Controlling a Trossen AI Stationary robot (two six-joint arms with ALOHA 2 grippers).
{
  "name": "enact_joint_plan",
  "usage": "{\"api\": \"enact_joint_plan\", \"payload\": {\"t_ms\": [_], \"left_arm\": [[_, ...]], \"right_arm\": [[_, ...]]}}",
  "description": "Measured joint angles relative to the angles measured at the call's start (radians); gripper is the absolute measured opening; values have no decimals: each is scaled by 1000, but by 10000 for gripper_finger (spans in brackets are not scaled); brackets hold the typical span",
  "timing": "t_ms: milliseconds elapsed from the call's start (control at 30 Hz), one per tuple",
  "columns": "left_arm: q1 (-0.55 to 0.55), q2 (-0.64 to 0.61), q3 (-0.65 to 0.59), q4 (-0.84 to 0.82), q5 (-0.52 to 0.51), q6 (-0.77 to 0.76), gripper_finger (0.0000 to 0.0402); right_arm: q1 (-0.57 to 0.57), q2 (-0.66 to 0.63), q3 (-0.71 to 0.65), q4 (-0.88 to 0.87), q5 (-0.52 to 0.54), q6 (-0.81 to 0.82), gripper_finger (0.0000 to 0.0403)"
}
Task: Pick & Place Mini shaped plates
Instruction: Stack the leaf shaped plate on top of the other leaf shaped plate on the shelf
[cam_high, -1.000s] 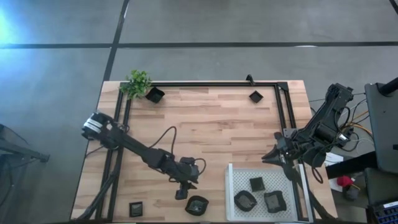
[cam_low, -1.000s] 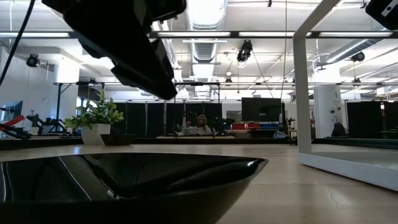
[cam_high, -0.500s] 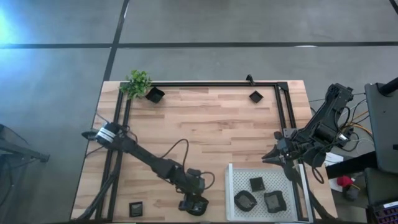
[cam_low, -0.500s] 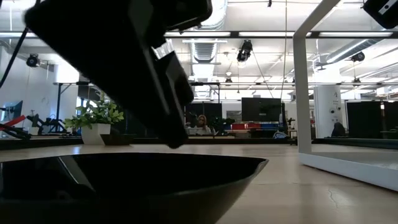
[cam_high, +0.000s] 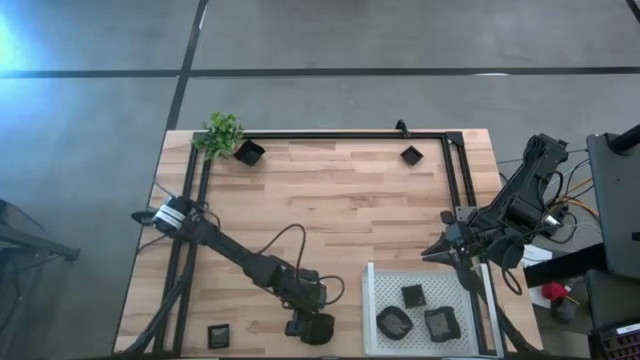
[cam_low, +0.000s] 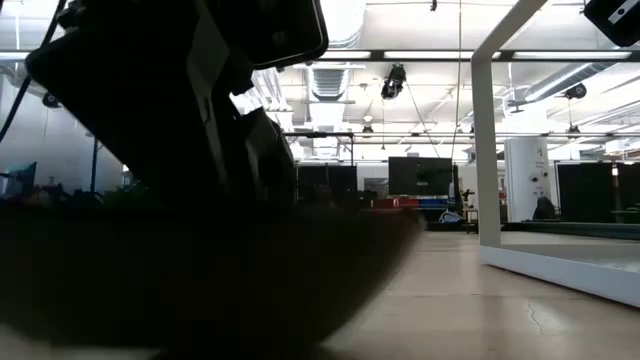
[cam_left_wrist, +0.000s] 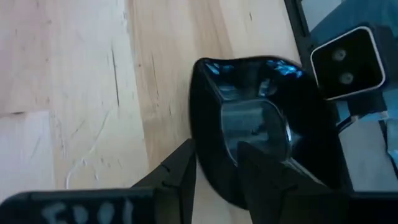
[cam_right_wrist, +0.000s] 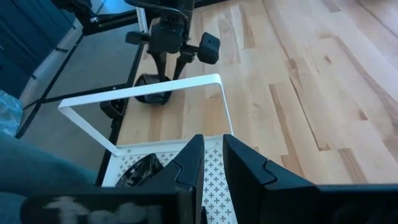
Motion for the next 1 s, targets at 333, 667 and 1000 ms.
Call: {"api": "enact_joint_plan", "payload": {"t_ms": [333,667,1000], "left_arm": [[0,0,0,0,0,-60,110],[0,0,0,1,0,-187,110],[-15,11,0,50,9,-227,110]], "right_arm": [[0,1,0,0,0,-23,57],[0,1,0,0,0,-26,56],[0,1,0,-1,-1,-26,57]]}}
